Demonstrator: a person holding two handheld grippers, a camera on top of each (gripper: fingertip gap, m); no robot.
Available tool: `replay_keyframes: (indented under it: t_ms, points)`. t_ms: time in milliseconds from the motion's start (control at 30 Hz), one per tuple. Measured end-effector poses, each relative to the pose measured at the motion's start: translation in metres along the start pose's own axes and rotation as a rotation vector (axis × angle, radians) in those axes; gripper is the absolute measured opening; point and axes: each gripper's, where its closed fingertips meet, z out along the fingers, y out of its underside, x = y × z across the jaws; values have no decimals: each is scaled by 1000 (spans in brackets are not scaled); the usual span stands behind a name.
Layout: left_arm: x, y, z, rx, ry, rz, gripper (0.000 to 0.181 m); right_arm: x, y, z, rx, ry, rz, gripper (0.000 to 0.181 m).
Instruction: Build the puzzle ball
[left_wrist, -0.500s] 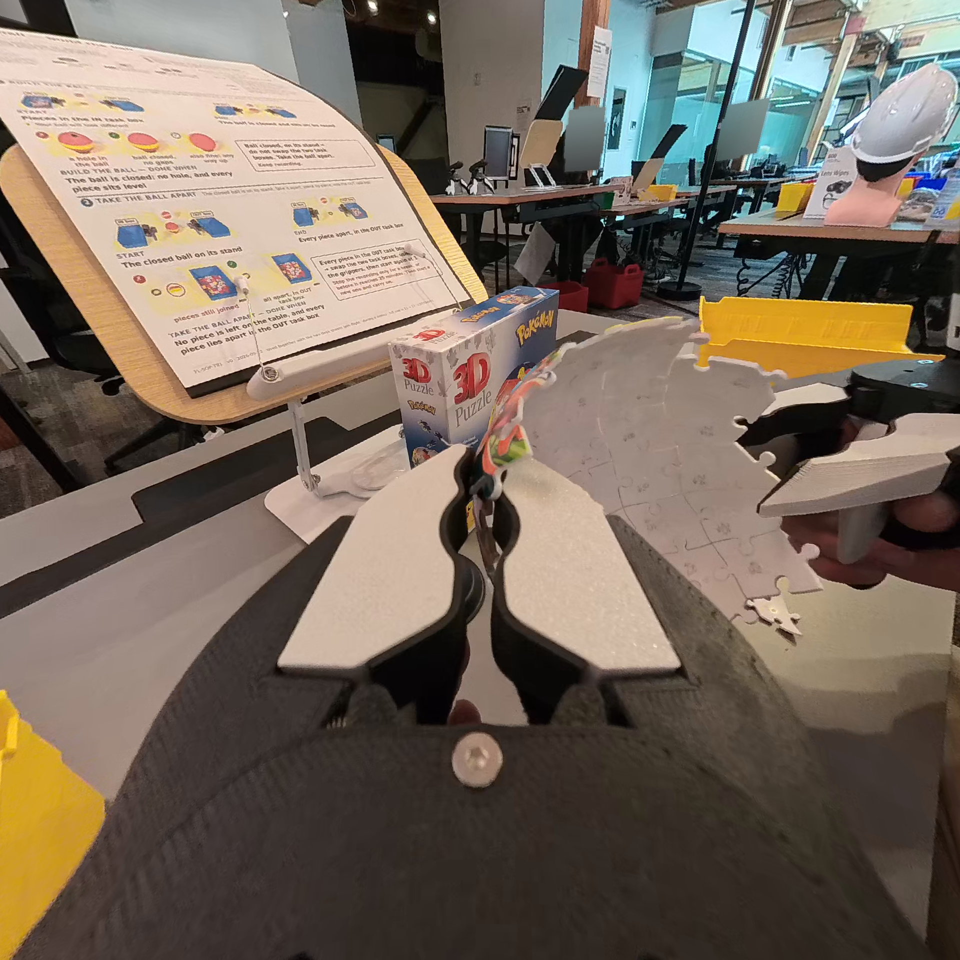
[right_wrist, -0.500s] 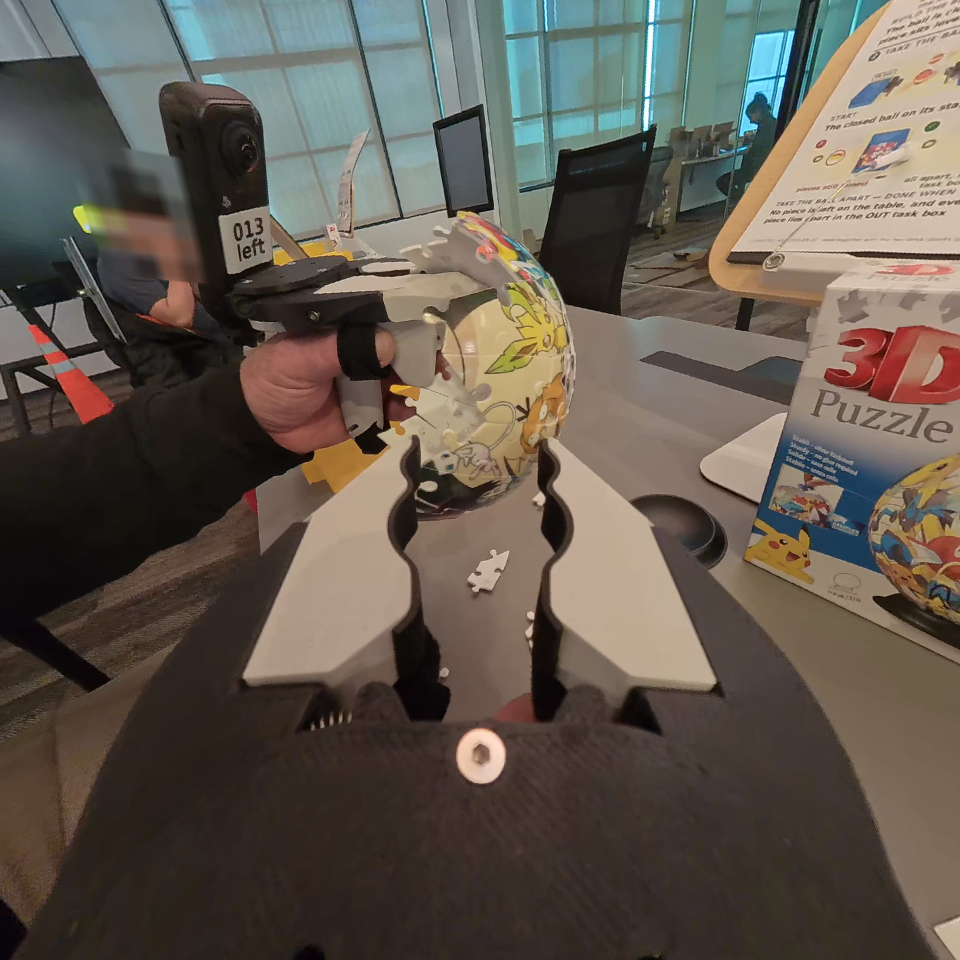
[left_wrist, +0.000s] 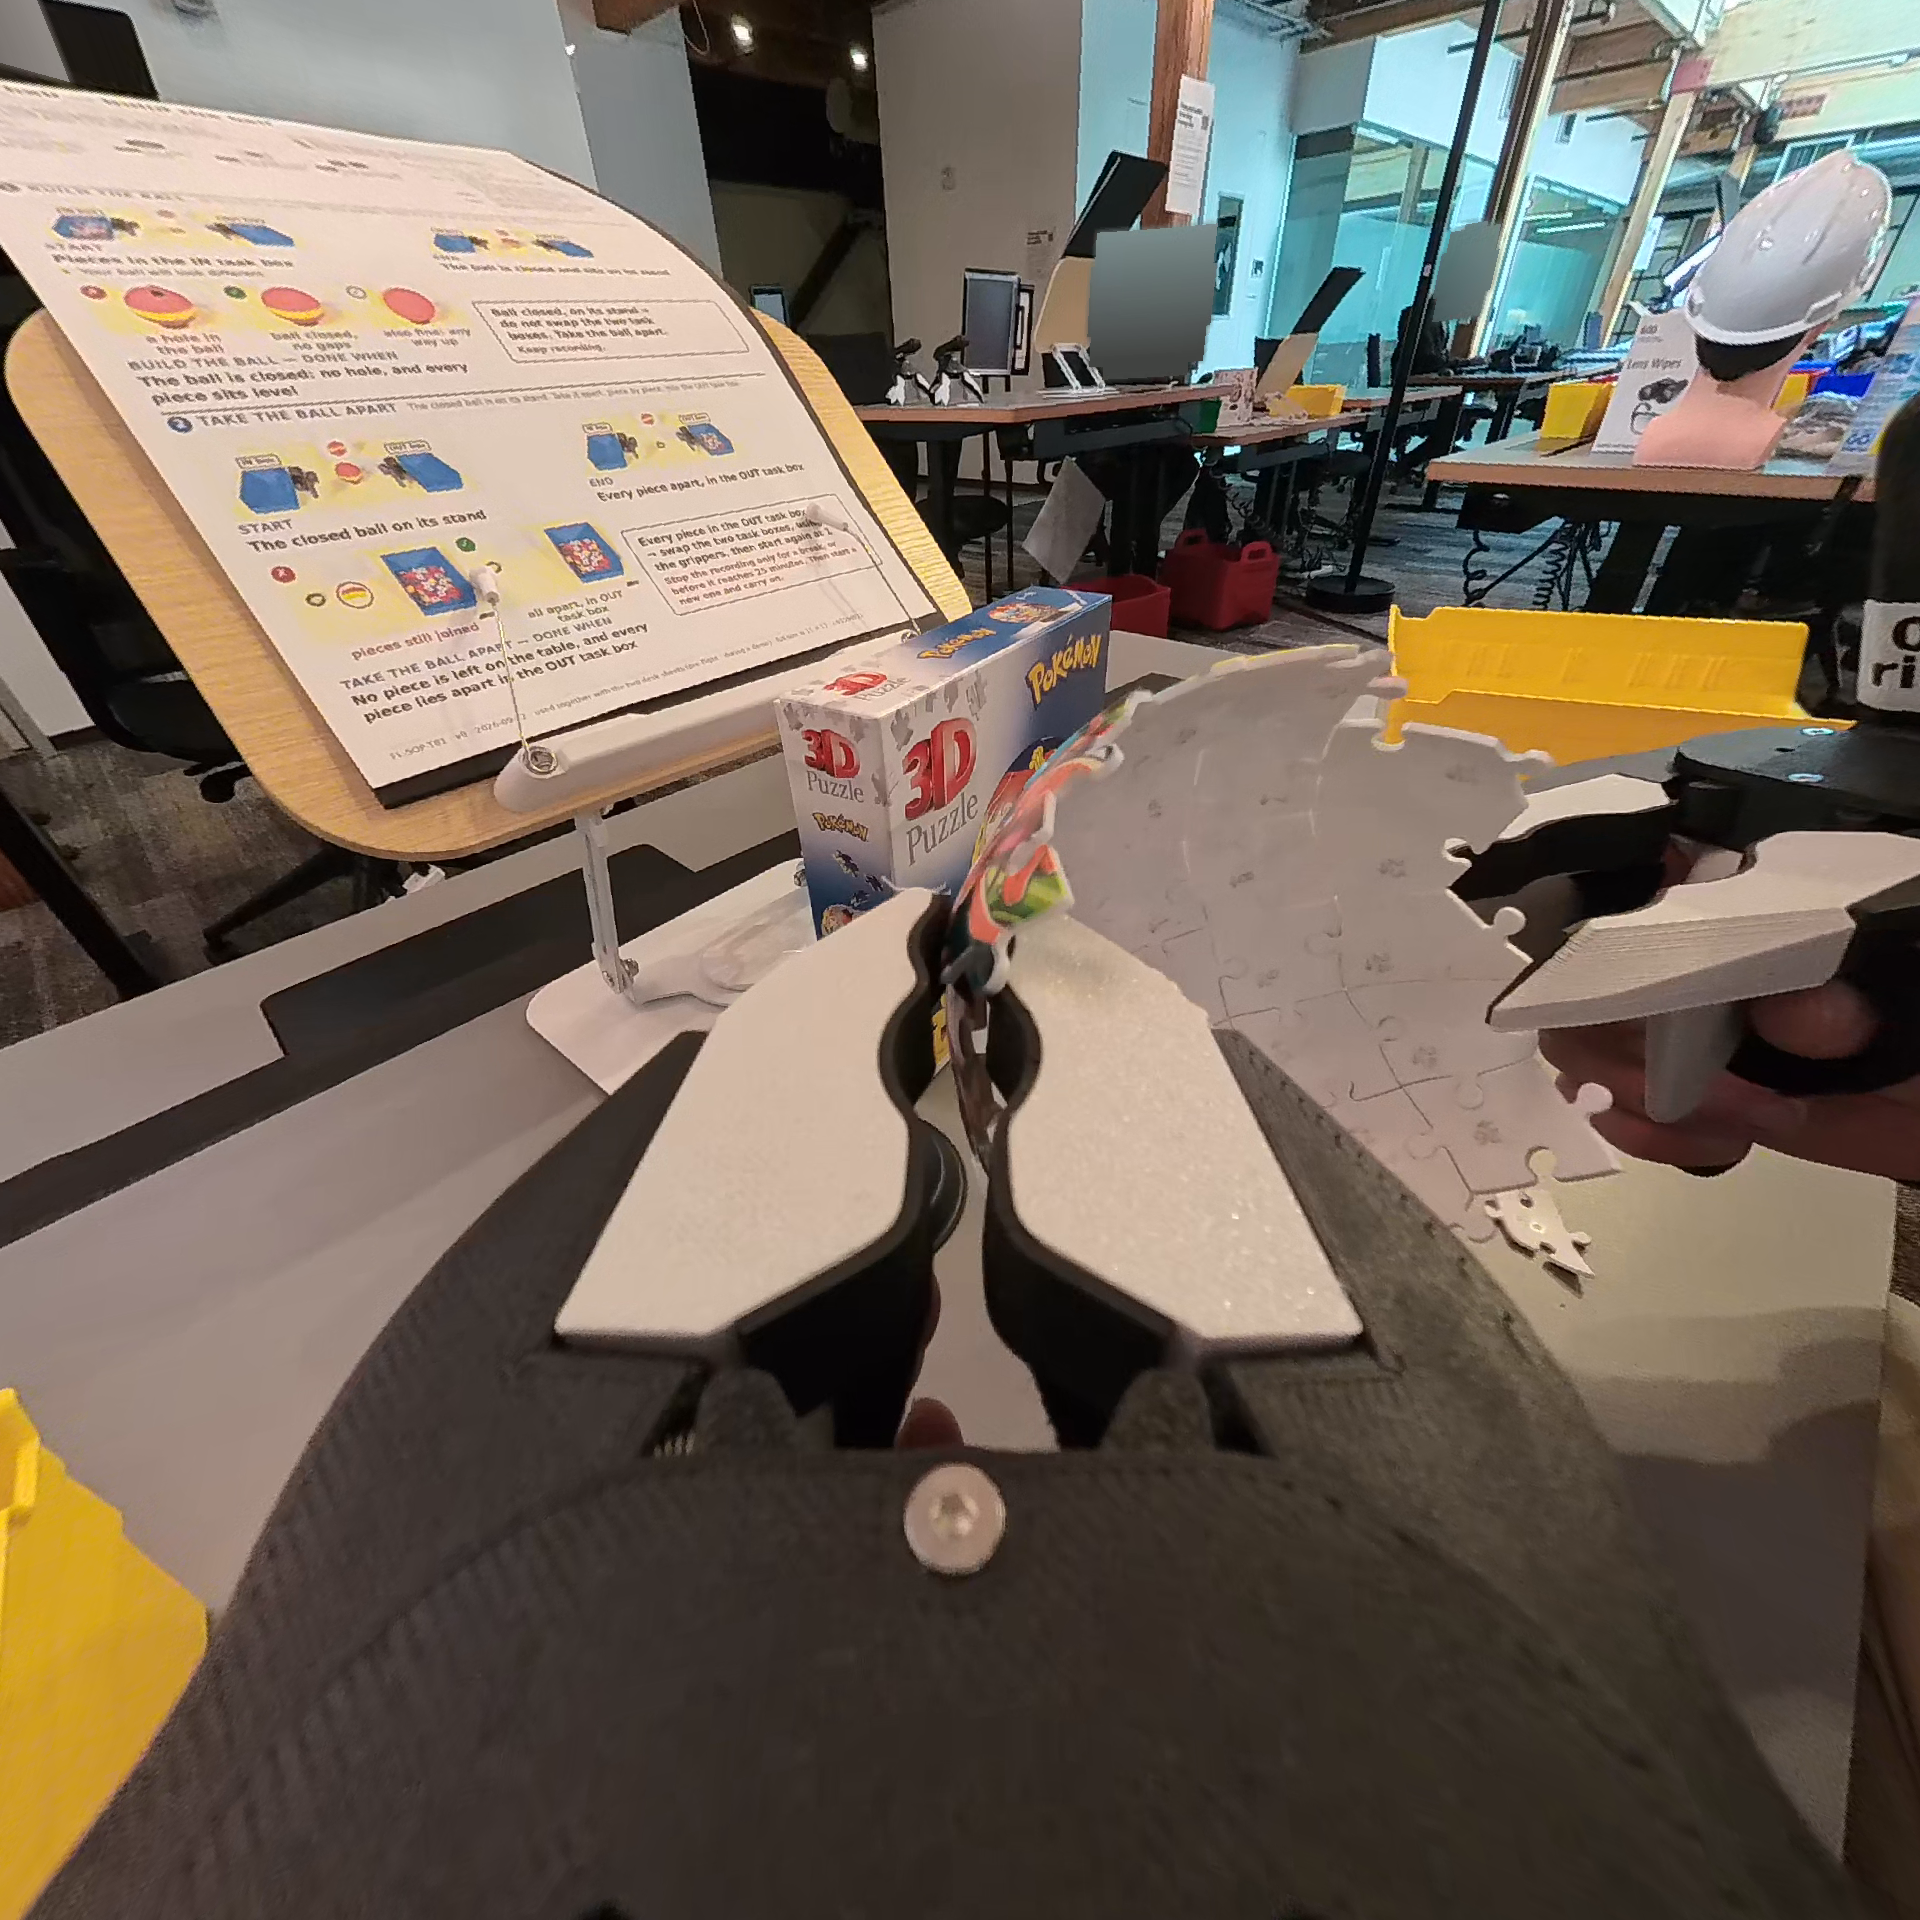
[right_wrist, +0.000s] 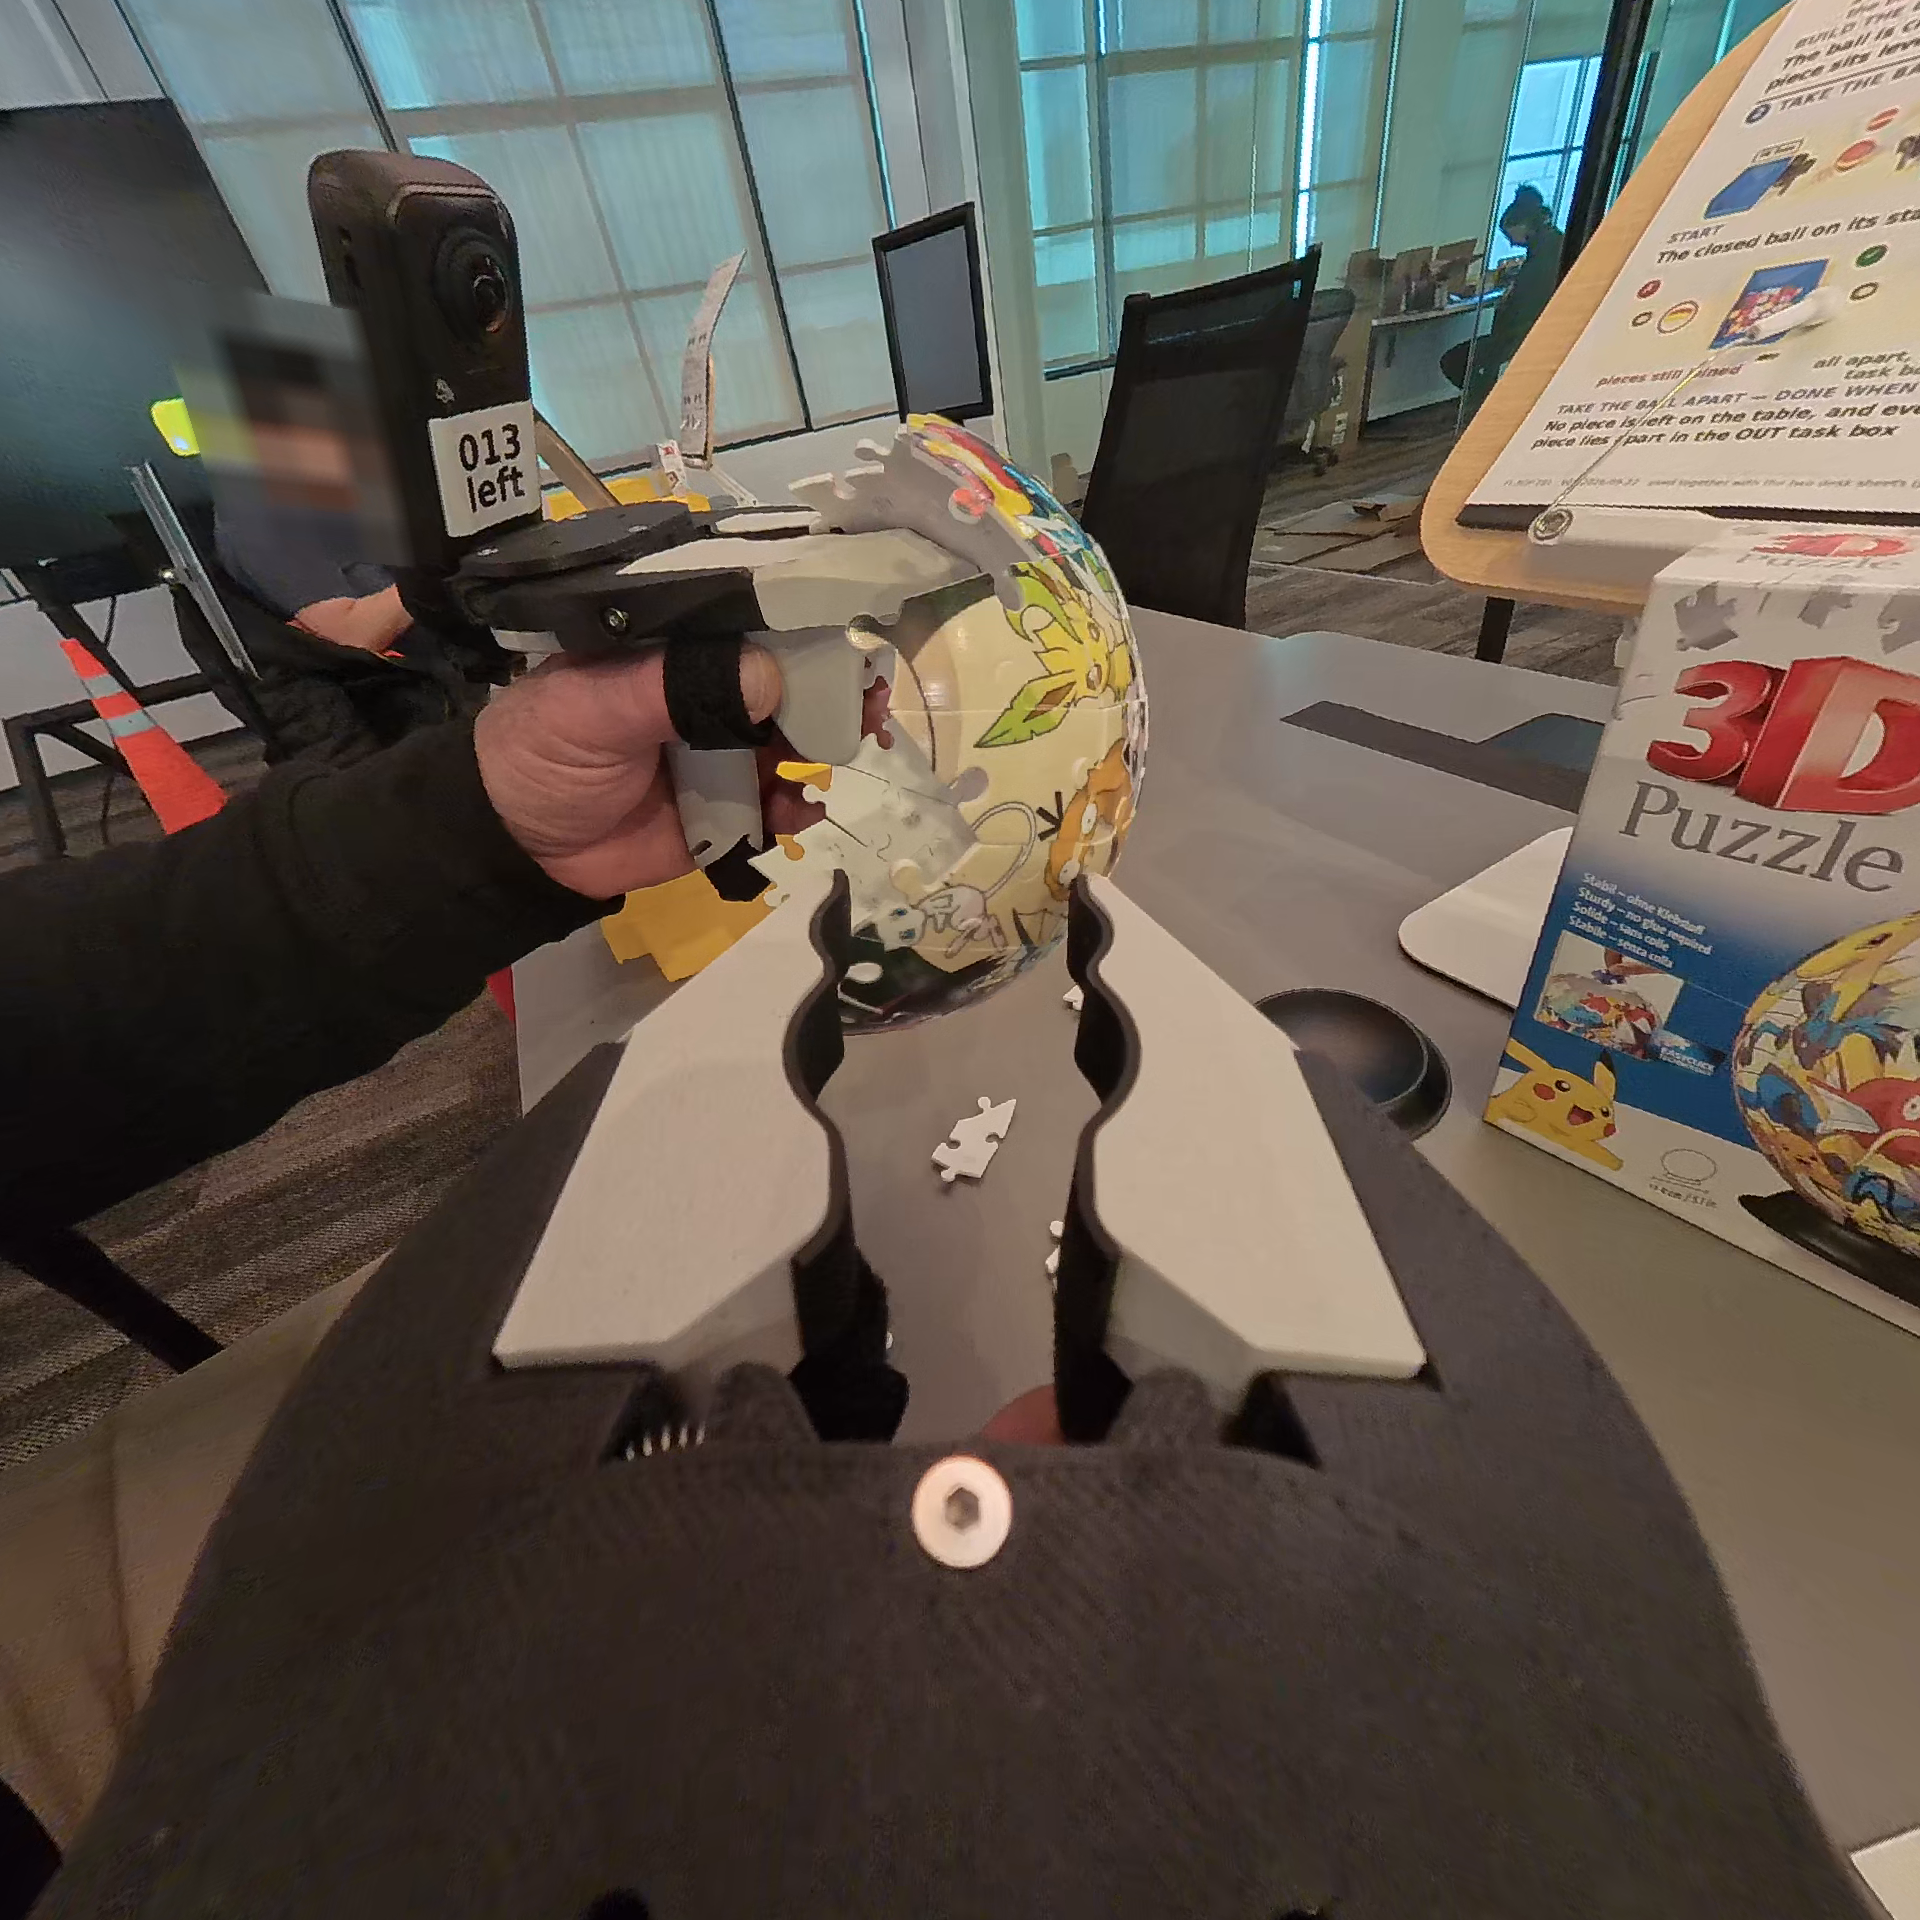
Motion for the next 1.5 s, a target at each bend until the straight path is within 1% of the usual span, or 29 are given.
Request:
replay_keyframes:
  t_ms: [100, 200, 367, 433, 567, 667, 767, 833, 900, 1000, 1033, 1100, 1167, 1267, 1367, 1500]
  points:
    - [0, -1, 1, -9, -12, 13, 4, 2, 1, 0, 0, -3, 25, 42]
    - [-1, 1, 2, -47, -42, 31, 4, 6, 5, 0, -11, -7, 62, 55]
    - [-5, 4, -5, -121, -106, 73, 4, 13, 10, -3, -21, -28, 123, 60]
    - [-10, 6, -11, -149, -143, 78, 4, 15, 13, -4, -37, -42, 150, 60]
    - [-11, 10, -23, -162, -172, 56, 4, 16, 26, -4, -86, -75, 198, 56]
    - [-10, 20, -35, -198, -201, 56, 4, 15, 35, -4, -128, -88, 218, 54]
    - [-9, 34, -50, -254, -221, 64, 4, 14, 53, -3, -224, -91, 174, 54]
    - [-12, 42, -63, -298, -248, 73, 4, 11, 68, -1, -303, -86, 103, 54]
    - [-13, 49, -76, -338, -255, 82, 4, 2, 82, 1, -375, -117, 52, 51]
    - [-12, 62, -91, -396, -258, 90, 4, -15, 118, 0, -555, -177, -106, 48]
    - [-12, 67, -95, -416, -257, 91, 4, -23, 131, -1, -613, -207, -150, 43]
    - [-12, 78, -102, -466, -253, 76, 4, -36, 151, 0, -698, -243, -217, 42]
    - [-10, 88, -105, -498, -240, 59, 4, -45, 165, 6, -753, -258, -255, 45]
    - [-9, 103, -106, -558, -222, 31, 4, -46, 188, 10, -856, -228, -309, 48]
    - [-8, 116, -106, -627, -204, 2, 4, -46, 191, 14, -863, -213, -301, 44]
    - [-8, 131, -102, -709, -167, -29, 4, -39, 189, 17, -838, -185, -271, 29]
